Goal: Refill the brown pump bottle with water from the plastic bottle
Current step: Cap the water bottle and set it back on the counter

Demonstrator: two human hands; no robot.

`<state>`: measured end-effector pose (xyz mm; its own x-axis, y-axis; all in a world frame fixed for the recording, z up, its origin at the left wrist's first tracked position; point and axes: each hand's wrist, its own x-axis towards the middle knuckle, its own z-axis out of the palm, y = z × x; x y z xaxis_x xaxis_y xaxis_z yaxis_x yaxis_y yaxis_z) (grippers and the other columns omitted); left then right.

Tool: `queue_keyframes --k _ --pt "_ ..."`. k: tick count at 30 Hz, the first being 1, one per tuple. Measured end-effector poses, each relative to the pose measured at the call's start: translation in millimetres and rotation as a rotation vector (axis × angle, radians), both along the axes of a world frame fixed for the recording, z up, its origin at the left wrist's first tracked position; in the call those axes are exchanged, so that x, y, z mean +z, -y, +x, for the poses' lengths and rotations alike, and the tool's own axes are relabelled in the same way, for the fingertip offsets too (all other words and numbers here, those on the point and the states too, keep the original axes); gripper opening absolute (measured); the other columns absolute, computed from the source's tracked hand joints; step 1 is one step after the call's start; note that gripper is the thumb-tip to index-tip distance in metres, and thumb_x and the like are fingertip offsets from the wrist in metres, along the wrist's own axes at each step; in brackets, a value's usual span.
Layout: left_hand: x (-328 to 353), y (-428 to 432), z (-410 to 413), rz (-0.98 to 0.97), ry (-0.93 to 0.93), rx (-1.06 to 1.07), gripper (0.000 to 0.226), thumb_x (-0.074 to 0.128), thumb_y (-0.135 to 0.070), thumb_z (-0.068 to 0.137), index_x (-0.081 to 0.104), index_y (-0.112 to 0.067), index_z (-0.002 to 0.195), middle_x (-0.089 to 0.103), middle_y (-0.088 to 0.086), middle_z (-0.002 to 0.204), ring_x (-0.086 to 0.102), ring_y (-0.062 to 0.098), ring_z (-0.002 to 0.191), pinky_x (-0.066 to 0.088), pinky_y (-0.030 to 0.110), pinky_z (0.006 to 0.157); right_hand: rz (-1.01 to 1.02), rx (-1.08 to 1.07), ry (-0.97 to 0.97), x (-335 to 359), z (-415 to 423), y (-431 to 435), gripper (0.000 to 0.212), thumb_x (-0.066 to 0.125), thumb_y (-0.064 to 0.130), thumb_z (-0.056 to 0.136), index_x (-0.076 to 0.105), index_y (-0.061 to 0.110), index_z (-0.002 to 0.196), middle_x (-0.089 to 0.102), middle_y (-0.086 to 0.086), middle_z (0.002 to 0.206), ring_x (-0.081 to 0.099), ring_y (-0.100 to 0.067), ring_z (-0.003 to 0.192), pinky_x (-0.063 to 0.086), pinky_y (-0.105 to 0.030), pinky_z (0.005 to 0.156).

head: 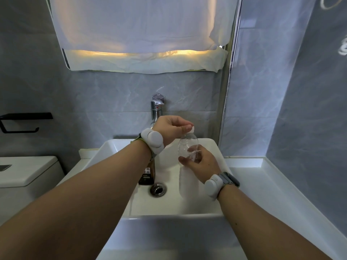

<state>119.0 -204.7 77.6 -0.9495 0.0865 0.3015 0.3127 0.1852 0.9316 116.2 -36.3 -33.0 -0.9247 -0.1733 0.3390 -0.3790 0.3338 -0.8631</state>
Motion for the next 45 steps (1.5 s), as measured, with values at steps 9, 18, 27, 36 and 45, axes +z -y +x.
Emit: queue_keyframes --k 9,18,27,36,45 --pt "-6.8 -0.1 2.5 0.123 0.056 0.013 0.015 0.090 -0.010 0.080 0.077 -0.008 0.087 0.080 0.005 0.081 0.073 0.015 0.072 0.062 0.028 0.070 0.028 -0.013 -0.044 3.7 5.8 0.3 0.042 0.081 0.057 0.080 0.057 0.038 0.108 0.069 0.018 0.092 0.070 -0.002 0.078 0.050 -0.012 0.069" --pt "-2.8 9.3 5.7 0.183 0.075 -0.066 0.006 0.075 0.006 0.090 0.072 0.002 0.086 0.082 0.016 0.093 0.080 0.030 0.093 0.068 0.036 0.083 -0.083 0.071 -0.063 2.1 7.9 1.3 0.056 0.074 0.069 0.068 0.067 0.030 0.108 0.079 0.005 0.086 0.076 -0.008 0.071 0.055 -0.011 0.062" --pt "-11.8 9.9 8.8 0.285 0.095 -0.108 0.020 0.080 -0.001 0.089 0.073 -0.006 0.108 0.083 0.012 0.105 0.079 0.024 0.101 0.065 0.032 0.090 -0.065 0.051 -0.047 2.3 5.3 0.2 0.053 0.073 0.073 0.065 0.064 0.040 0.105 0.078 0.007 0.087 0.075 -0.006 0.077 0.059 -0.021 0.072" --pt "-52.4 9.8 18.3 0.024 0.321 -0.043 0.047 0.092 -0.015 0.081 0.072 -0.014 0.124 0.080 0.008 0.117 0.077 0.027 0.110 0.066 0.044 0.091 -0.144 0.025 -0.013 4.7 5.1 1.3 0.045 0.086 0.054 0.071 0.065 0.034 0.106 0.079 0.006 0.095 0.076 -0.010 0.089 0.065 -0.040 0.082" --pt "-28.9 4.9 19.5 0.106 0.290 -0.061 0.045 0.089 -0.009 0.082 0.072 -0.012 0.124 0.082 0.012 0.111 0.077 0.032 0.110 0.066 0.052 0.088 -0.159 -0.011 0.113 27.3 15.2 -18.3 0.073 0.088 0.062 0.055 0.058 0.021 0.107 0.074 -0.007 0.104 0.072 -0.018 0.094 0.059 -0.027 0.076"
